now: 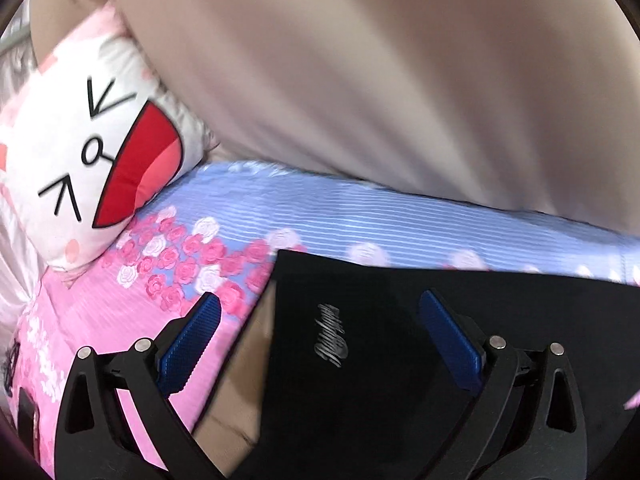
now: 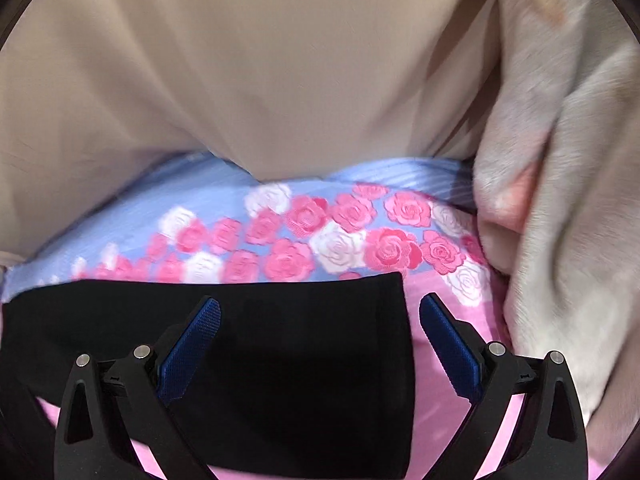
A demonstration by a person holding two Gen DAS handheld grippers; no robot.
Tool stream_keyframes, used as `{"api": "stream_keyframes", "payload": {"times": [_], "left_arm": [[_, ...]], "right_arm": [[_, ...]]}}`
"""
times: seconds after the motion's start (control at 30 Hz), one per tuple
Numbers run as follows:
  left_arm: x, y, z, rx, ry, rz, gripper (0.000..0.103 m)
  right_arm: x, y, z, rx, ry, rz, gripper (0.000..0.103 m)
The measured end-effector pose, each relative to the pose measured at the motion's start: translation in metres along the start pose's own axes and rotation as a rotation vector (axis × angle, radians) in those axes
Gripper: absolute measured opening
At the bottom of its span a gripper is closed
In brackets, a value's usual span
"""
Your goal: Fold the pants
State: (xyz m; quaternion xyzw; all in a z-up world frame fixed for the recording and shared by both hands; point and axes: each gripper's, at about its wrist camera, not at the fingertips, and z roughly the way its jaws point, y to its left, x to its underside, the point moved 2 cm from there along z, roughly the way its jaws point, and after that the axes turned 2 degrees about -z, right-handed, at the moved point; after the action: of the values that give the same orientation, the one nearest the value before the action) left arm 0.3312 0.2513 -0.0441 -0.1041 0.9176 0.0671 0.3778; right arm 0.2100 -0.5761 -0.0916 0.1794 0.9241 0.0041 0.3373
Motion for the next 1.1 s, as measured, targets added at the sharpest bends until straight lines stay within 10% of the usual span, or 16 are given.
{"api": "stream_keyframes", "payload": {"times": [0.17,0.33,0.53,0.83,1.1], "left_arm": [[-0.008,0.024,0.047,0.028,0.104,-0.06,0.098],[-0.012,0.024,0.084,0.074,0.224,-0.099,0.096],[-0.019,0.02,0.079,0.11,0.29,-0.141,0.005],[-0.021,0.036,-0.062,0.28,0.093,-0.13,0.005],[0.069,0.075,-0.186,0.393,0.031,-0.049,0.006]], "right_arm": [[0.006,0.009,0.017,0.006,0.02,-0.034,0.084],[0.006,0.008,0.01,-0.041,0.002,0.0,0.049],[0.008,0.013,-0.018,-0.05,-0.037,0.002,0.006],[0.012,0.002,-0.121,-0.086,-0.203,-0.007,0.003],[0.084,-0.005,-0.198,-0.097,-0.243,-0.067,0.003]]}}
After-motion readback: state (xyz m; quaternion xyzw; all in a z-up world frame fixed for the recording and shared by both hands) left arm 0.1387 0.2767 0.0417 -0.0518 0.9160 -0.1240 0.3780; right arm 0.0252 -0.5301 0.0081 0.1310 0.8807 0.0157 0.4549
